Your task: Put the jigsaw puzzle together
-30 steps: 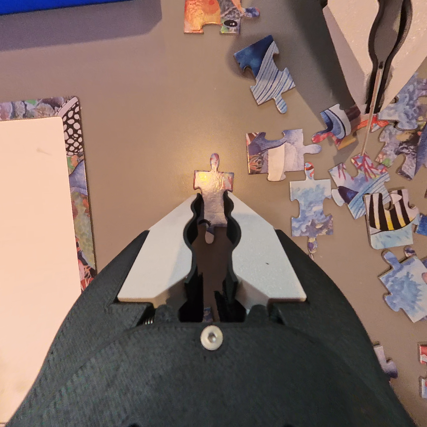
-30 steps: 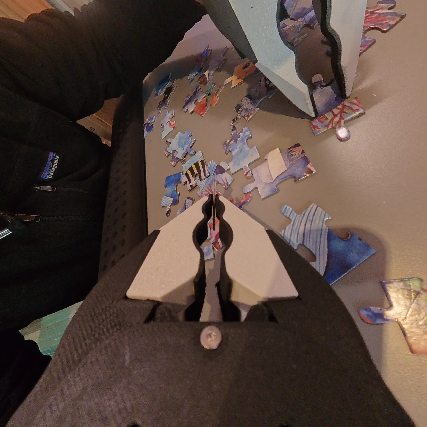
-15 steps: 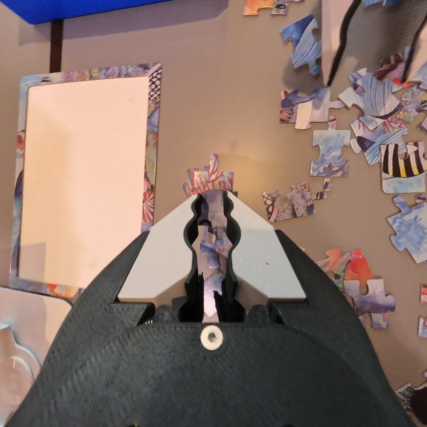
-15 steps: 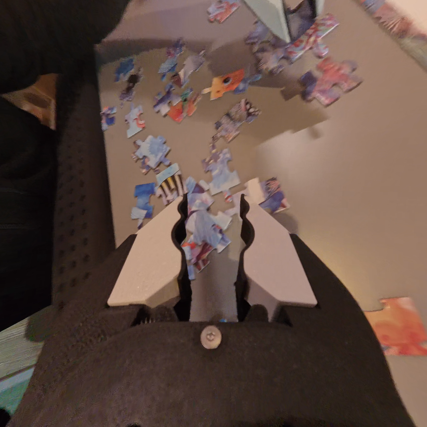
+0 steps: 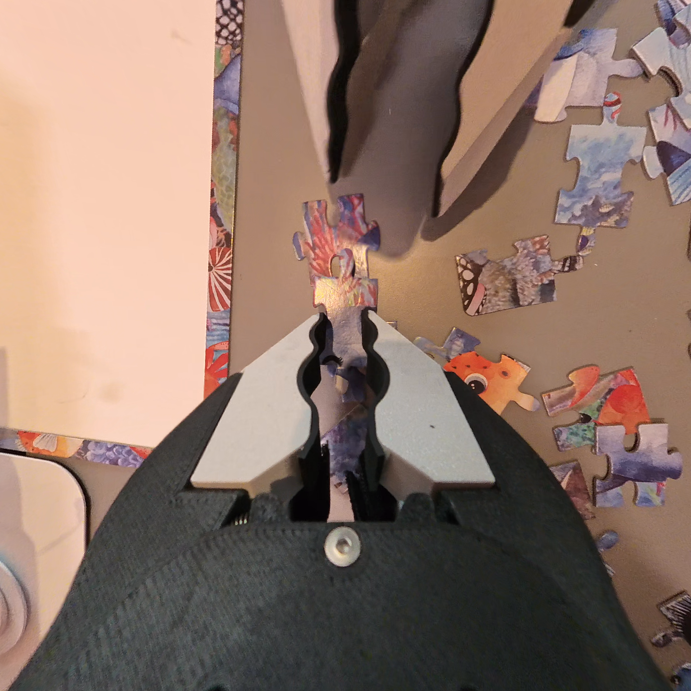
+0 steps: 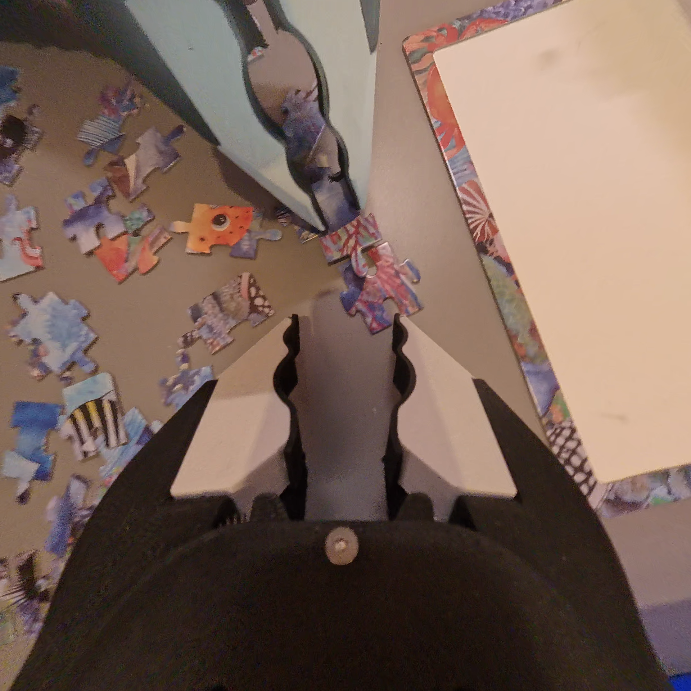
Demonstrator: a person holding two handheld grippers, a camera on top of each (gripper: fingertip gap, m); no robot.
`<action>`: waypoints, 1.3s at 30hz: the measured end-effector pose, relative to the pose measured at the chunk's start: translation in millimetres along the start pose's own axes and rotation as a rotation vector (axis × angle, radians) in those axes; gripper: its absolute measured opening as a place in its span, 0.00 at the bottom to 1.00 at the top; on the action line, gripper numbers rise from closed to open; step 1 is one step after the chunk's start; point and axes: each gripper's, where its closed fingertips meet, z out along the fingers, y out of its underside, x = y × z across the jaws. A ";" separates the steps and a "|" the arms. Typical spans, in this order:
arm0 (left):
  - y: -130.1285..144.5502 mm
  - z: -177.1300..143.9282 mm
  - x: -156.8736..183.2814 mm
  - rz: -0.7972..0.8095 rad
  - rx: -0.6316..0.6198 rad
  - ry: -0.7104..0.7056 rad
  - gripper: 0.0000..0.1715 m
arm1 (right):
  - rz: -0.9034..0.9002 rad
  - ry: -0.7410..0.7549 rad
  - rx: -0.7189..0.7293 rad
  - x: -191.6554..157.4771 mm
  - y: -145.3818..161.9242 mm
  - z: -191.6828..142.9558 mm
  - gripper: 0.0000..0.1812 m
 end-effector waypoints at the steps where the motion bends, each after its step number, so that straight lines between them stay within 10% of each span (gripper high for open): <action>1: 1.0 1.1 -0.9 -0.001 -0.004 -0.003 0.10 | -0.019 0.005 -0.012 3.6 -2.0 5.0 0.28; 22: 8.2 7.9 1.0 -0.056 -0.078 0.020 0.10 | -0.094 0.059 -0.079 17.2 3.9 17.3 0.16; 39: -44.9 35.5 18.6 0.142 -0.110 0.099 0.10 | -0.005 0.137 -0.104 13.5 52.7 -22.4 0.15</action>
